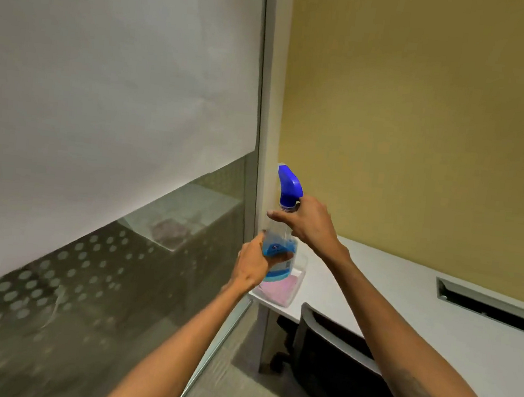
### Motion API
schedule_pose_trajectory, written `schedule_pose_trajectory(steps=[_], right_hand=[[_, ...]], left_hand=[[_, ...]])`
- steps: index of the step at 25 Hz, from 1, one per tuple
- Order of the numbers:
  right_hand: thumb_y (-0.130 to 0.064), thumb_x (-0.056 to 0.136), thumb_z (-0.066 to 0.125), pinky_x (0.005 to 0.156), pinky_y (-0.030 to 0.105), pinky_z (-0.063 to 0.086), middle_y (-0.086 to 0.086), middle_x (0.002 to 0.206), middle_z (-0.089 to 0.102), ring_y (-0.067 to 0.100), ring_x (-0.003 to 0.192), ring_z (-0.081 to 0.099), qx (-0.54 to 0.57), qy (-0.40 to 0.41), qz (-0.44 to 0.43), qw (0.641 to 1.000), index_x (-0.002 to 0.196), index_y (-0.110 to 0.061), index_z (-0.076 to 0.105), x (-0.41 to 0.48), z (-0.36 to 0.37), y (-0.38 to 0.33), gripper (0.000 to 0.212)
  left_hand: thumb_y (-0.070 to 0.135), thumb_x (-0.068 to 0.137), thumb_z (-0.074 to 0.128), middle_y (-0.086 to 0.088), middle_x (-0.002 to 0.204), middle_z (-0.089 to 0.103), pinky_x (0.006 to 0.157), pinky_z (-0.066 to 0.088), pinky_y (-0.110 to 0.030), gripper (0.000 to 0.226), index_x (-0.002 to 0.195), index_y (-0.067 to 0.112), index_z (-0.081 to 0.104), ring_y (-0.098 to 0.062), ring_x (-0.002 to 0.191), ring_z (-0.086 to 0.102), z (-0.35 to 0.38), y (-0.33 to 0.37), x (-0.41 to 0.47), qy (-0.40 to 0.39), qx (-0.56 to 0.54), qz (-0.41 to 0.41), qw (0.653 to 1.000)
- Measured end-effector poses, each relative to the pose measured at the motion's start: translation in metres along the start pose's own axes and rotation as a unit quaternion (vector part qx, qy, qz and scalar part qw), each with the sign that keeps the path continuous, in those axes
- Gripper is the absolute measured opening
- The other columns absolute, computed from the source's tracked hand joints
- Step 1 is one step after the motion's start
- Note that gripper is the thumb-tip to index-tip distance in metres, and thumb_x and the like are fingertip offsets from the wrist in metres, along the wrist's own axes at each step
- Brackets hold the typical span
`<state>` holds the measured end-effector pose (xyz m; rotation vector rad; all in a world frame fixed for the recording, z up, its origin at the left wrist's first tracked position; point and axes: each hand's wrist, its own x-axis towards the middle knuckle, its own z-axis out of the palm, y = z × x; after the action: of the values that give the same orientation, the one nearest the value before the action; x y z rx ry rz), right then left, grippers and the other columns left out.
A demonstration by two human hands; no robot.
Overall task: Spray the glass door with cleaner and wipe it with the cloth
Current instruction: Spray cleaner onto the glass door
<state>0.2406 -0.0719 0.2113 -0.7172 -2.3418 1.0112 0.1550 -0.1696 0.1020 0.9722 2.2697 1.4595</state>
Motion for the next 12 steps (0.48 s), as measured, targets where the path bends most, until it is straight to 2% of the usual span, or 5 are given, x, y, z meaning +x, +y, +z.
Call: schedule_pose_trajectory(steps=[4,6,8,9,12], right_hand=[[-0.036,0.085,0.084,0.069,0.04,0.056,0.012,0.084,0.071,0.025,0.072,0.063,0.026,0.019,0.045,0.998,0.094,-0.003,0.067,0.068,-0.006,0.058,0.038],[-0.037,0.085,0.084,0.066,0.035,0.054,0.009,0.085,0.071,0.024,0.071,0.063,0.03,0.036,0.047,0.998,0.094,-0.007,0.066,0.101,0.002,0.084,0.037],[-0.037,0.085,0.084,0.057,0.023,0.042,0.003,0.084,0.068,0.02,0.07,0.06,0.027,0.061,0.043,0.997,0.092,-0.014,0.06,0.134,0.014,0.11,0.034],[-0.037,0.085,0.084,0.057,0.021,0.038,0.002,0.084,0.067,0.019,0.072,0.058,0.028,0.07,0.046,0.996,0.092,-0.016,0.059,0.15,0.021,0.125,0.033],[-0.036,0.087,0.082,0.072,0.029,0.04,0.002,0.086,0.065,0.025,0.08,0.058,0.033,0.066,0.076,0.994,0.099,-0.013,0.064,0.192,0.046,0.168,0.032]], left_hand=[[0.026,0.091,0.078,-0.01,0.124,0.069,0.095,0.056,-0.042,0.048,0.132,0.015,0.057,-0.028,0.111,0.066,0.041,-0.006,0.076,-0.034,0.032,-0.023,0.999],[0.024,0.091,0.077,-0.011,0.124,0.068,0.093,0.054,-0.038,0.048,0.133,0.013,0.055,-0.029,0.112,0.065,0.058,-0.012,0.11,-0.047,0.037,-0.041,0.997],[0.023,0.091,0.077,-0.008,0.125,0.066,0.094,0.052,-0.037,0.05,0.133,0.013,0.053,-0.028,0.112,0.064,0.073,-0.021,0.142,-0.055,0.053,-0.059,0.995],[0.023,0.09,0.078,-0.007,0.127,0.065,0.093,0.05,-0.035,0.053,0.135,0.013,0.052,-0.026,0.112,0.063,0.08,-0.027,0.157,-0.058,0.064,-0.067,0.994],[0.024,0.091,0.078,-0.008,0.141,0.062,0.099,0.047,-0.035,0.064,0.146,0.012,0.048,-0.029,0.127,0.06,0.093,-0.048,0.192,-0.07,0.1,-0.098,0.988]])
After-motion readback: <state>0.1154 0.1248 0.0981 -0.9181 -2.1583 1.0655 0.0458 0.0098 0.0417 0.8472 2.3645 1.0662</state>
